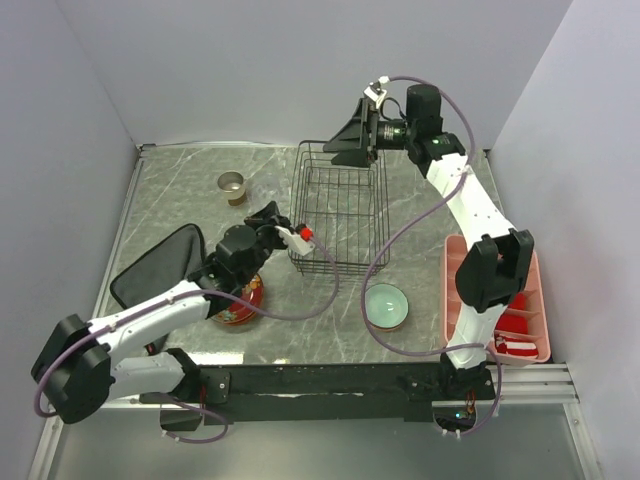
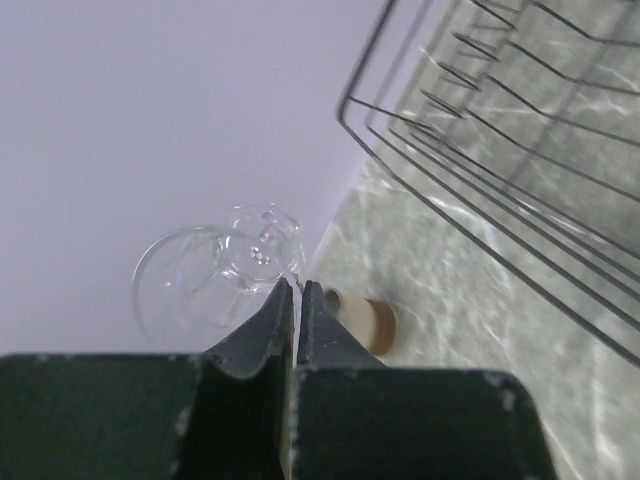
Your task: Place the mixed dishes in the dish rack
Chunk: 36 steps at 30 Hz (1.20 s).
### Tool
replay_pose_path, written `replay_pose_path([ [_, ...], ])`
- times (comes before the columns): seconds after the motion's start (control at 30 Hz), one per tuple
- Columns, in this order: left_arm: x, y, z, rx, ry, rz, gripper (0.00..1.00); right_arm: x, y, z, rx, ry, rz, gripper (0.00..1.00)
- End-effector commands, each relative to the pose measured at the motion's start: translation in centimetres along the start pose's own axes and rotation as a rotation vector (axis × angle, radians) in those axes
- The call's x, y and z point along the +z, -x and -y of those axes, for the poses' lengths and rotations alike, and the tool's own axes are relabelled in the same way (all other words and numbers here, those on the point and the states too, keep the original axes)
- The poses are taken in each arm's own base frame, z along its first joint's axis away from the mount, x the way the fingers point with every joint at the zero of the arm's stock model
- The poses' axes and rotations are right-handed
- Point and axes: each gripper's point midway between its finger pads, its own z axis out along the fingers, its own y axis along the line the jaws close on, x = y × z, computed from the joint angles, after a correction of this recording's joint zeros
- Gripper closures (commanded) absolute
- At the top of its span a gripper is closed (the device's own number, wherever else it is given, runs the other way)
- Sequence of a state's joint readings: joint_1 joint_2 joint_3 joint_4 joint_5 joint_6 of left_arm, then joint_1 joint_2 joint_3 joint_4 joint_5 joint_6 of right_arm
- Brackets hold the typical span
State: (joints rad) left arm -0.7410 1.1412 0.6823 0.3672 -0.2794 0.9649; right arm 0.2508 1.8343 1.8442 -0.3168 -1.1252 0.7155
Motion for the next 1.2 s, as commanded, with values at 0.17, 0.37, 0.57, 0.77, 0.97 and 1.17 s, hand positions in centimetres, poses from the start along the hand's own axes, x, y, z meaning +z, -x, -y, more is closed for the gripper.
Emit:
replay_pose_path([
  [0.17,1.0,3.4,-5.2,0.295,0.337,0.089,0.99,0.7,-2.3,0.6,0.185,0.141,-0.136,0.0],
  [0.37,1.5,6.2,-3.7,0.374,0.361,0.204,0.99,1.4,-2.1,1.9,0.275,0.144,-0.151,0.0],
  [0.57,1.7,7.7,-1.4,0.418,0.322,0.252,0.99,2.7,-1.5,2.2,0.272,0.134,-0.146,0.0],
  [0.77,2.1,8.2,-0.2,0.434,0.287,0.254,0.99,4.0,-1.8,2.2,0.273,0.126,-0.152,0.0],
  [0.97,2.2,9.1,0.5,0.434,0.271,0.272,0.99,4.9,-2.2,2.8,0.28,0.119,-0.161,0.04],
  [1.17,2.1,9.5,0.9,0.436,0.266,0.285,0.99,5.2,-2.3,3.3,0.277,0.114,-0.162,0.11],
])
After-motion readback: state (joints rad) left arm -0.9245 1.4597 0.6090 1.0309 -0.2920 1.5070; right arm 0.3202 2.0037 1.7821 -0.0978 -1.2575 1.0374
